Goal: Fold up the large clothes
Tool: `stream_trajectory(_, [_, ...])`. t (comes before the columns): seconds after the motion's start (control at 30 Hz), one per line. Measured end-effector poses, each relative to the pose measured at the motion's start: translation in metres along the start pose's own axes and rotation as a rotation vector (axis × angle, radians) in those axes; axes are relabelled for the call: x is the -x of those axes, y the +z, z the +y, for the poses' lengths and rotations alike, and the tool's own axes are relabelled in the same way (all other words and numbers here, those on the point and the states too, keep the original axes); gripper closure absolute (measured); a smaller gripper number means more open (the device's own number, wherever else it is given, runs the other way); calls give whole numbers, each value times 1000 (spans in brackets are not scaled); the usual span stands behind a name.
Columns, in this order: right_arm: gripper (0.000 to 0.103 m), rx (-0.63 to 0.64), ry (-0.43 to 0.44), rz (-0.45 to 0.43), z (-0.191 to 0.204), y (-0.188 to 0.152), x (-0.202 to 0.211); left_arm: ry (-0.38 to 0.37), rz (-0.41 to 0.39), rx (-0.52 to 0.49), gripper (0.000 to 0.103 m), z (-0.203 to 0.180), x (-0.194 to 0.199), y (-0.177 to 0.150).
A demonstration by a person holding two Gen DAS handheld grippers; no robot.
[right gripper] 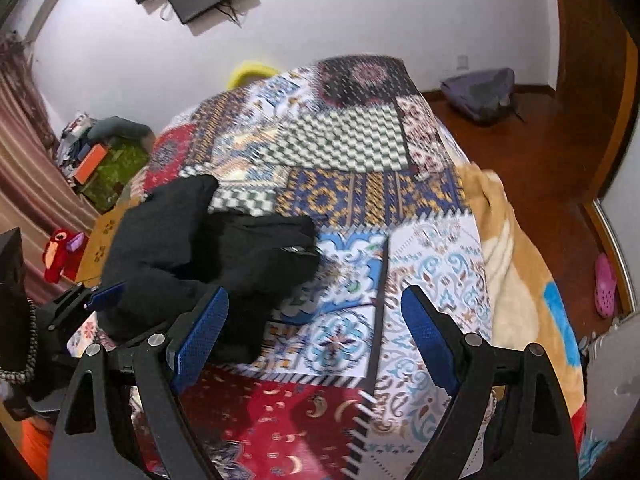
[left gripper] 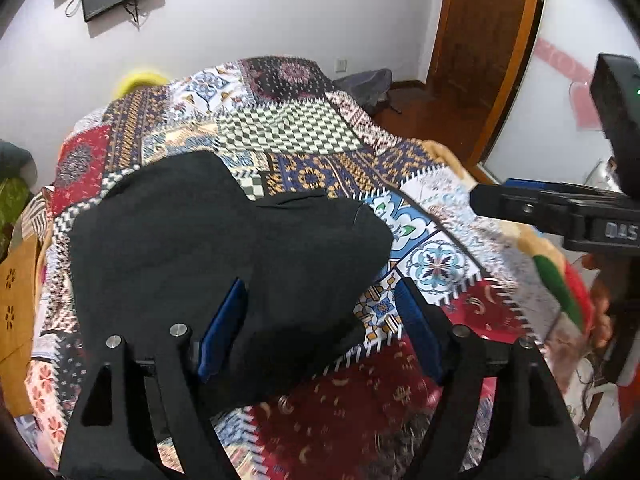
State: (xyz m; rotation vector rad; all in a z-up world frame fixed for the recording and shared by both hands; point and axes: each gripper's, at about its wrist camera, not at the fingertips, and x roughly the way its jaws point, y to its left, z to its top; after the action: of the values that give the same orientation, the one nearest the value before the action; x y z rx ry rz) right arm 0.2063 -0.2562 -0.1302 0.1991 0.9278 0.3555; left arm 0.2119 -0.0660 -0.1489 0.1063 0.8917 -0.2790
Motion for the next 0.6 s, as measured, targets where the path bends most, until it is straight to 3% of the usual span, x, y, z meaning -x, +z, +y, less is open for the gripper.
stream_trajectory(0.17, [17,55,38,-29,28,8,5,34,-135,21,9,27,55,0])
stream_trajectory(0.27, [17,115,59,-32,52,11,-3,99,-181,61,7,56,73,-3])
stream_trajectory(0.43, [17,163,121,-9,91,16,-23,225,-126,147,7,106,64,-14])
stream_trajectory(0.6, [17,230,122,15,119,13,-49,195,-10,209,7,135,28,-38])
